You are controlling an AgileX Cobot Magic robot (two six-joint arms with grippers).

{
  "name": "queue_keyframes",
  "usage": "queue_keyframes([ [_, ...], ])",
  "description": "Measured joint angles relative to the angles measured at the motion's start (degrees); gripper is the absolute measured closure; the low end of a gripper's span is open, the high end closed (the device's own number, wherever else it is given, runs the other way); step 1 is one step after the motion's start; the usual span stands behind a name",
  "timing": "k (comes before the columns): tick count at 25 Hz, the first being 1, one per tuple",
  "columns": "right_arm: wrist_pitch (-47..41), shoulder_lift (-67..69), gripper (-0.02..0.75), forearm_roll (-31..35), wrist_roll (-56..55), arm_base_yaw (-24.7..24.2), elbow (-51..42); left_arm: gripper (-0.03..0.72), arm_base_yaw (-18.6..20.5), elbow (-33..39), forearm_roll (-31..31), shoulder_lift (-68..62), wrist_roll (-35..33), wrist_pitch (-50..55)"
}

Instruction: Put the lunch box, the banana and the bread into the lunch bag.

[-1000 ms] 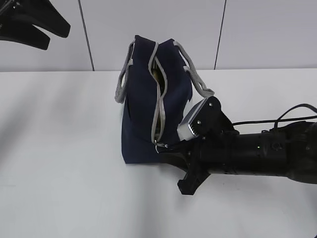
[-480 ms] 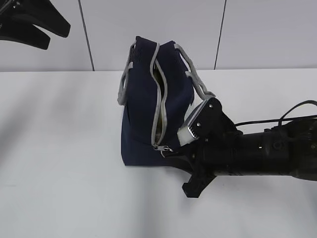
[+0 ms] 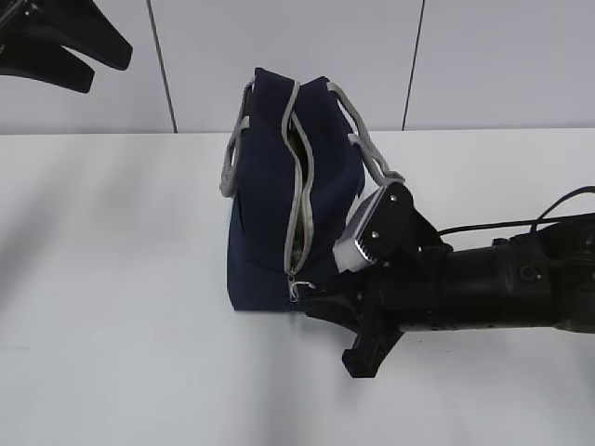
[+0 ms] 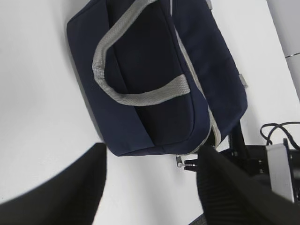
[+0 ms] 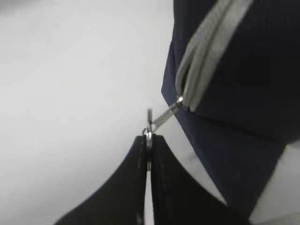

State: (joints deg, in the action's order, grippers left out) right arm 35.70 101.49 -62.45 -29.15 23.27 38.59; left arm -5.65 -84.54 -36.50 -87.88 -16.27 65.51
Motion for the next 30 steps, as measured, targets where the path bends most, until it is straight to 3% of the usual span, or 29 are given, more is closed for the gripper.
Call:
queue_keyframes([
  [7, 1.3, -4.1, 0.754, -1.8, -2.3, 0.0, 1.3, 0.265, 0.0, 0.0, 0.0, 0.0, 0.0, -0.6],
  [17, 1.9, -7.4, 0.754, -20.2, -20.9, 0.0, 11.1, 0.265, 0.0, 0.0, 0.0, 0.0, -0.3, -0.7],
  [30, -1.0, -10.4, 0.754, -29.1, -35.2, 0.0, 21.3, 0.265, 0.0, 0.0, -0.2, 0.0, -8.3, -0.8],
])
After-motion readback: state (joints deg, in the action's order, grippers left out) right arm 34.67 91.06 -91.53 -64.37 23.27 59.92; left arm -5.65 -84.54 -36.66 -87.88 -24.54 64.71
